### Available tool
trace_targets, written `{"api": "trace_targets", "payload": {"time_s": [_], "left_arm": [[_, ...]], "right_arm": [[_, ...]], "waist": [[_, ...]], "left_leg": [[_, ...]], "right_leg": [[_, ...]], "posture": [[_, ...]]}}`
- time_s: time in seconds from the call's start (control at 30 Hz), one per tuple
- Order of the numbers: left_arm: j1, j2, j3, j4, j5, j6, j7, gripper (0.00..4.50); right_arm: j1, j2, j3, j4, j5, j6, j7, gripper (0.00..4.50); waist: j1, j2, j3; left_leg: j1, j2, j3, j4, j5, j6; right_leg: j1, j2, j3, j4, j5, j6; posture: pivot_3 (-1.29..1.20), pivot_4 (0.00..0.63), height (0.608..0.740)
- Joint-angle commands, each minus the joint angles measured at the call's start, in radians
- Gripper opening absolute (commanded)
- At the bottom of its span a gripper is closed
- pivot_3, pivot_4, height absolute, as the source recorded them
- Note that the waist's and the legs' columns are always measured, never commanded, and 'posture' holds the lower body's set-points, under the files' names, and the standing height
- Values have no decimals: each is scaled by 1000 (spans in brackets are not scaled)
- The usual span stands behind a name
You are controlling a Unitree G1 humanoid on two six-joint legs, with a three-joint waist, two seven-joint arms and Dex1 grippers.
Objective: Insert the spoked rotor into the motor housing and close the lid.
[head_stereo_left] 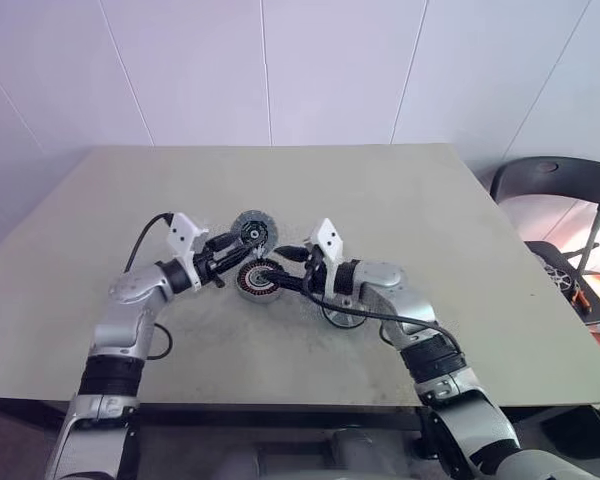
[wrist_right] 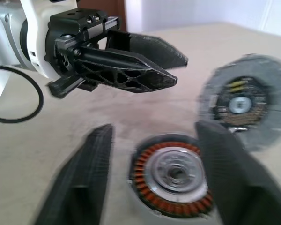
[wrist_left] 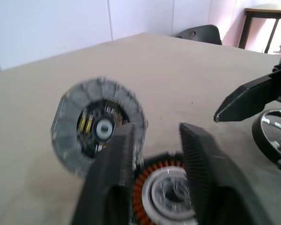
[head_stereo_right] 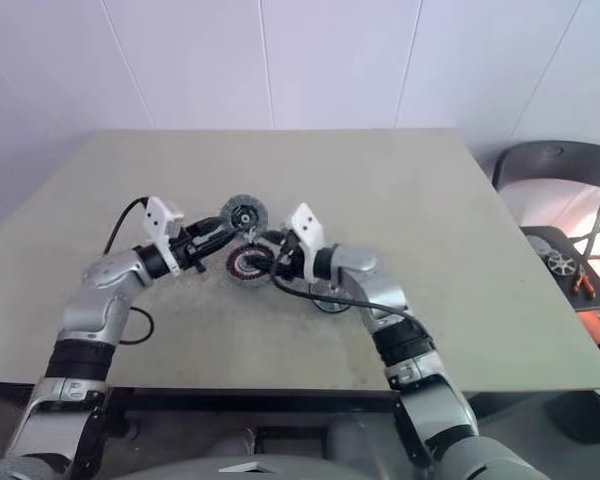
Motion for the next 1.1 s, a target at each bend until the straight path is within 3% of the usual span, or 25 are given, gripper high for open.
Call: {"api": "trace_targets", "payload": {"time_s": [0.03, 0.07, 0.63, 0.7, 0.77, 0.93, 0.97, 1.07, 1.1], "left_arm": [[23, 17, 44, -72, -15, -6, 40, 378], [33, 19, 47, -85, -15, 0, 50, 23], [143, 45, 100, -183, -70, -21, 71, 7], [159, 42, 102, -198, -72, -23, 72, 553], [176, 38, 102, -215, -69, -27, 79, 1136], [194, 33, 96, -239, -36, -36, 131, 2898], [201, 37, 85, -245, -26, -37, 129, 3214], [210, 33, 68, -257, -16, -46, 132, 3214], [210, 29, 68, -259, -16, -48, 137, 3245]], "right_arm": [[-41, 7, 45, 68, -84, -28, -53, 1445], [-48, 11, 53, 87, -98, -33, -60, 1065], [-164, 31, 42, 220, -151, -92, -96, 1059], [-182, 27, 45, 245, -165, -109, -99, 1059], [-201, 27, 46, 274, -180, -128, -104, 1425], [-225, 32, 61, 311, -196, -155, -74, 2998], [-227, 33, 63, 314, -200, -158, -70, 3041], [-232, 36, 64, 323, -208, -162, -58, 3041], [-235, 38, 63, 327, -209, -163, -56, 2838]], "waist": [[4, 0, 0], [4, 0, 0], [-1, 0, 0], [0, 0, 0], [0, 0, 0], [-1, 0, 0], [-1, 0, 0], [-1, 0, 0], [-1, 0, 0]], "left_leg": [[0, 0, 0, 1, 0, 0], [0, 0, 0, 1, 0, 0], [0, 0, 0, 0, 0, 0], [0, 0, 0, 0, 0, 0], [0, 0, 0, 0, 0, 0], [0, 0, 0, 0, 0, 0], [0, 0, 0, 0, 0, 0], [0, 0, 0, 0, 0, 0], [0, 0, 0, 0, 0, 0]], "right_leg": [[1, 0, 0, 0, 0, 0], [1, 0, 0, 0, 0, 0], [0, 0, 0, 0, 0, 0], [0, 0, 0, 0, 0, 0], [0, 0, 0, -1, 0, 0], [0, 0, 0, -1, 0, 0], [0, 0, 0, -1, 0, 0], [0, 0, 0, -1, 0, 0], [0, 0, 0, -1, 0, 0]], "posture": [[0, 0, 740], [0, 0, 740], [0, 0, 740], [0, 0, 740], [0, 0, 740], [0, 0, 740], [0, 0, 740], [0, 0, 740], [0, 0, 740]]}}
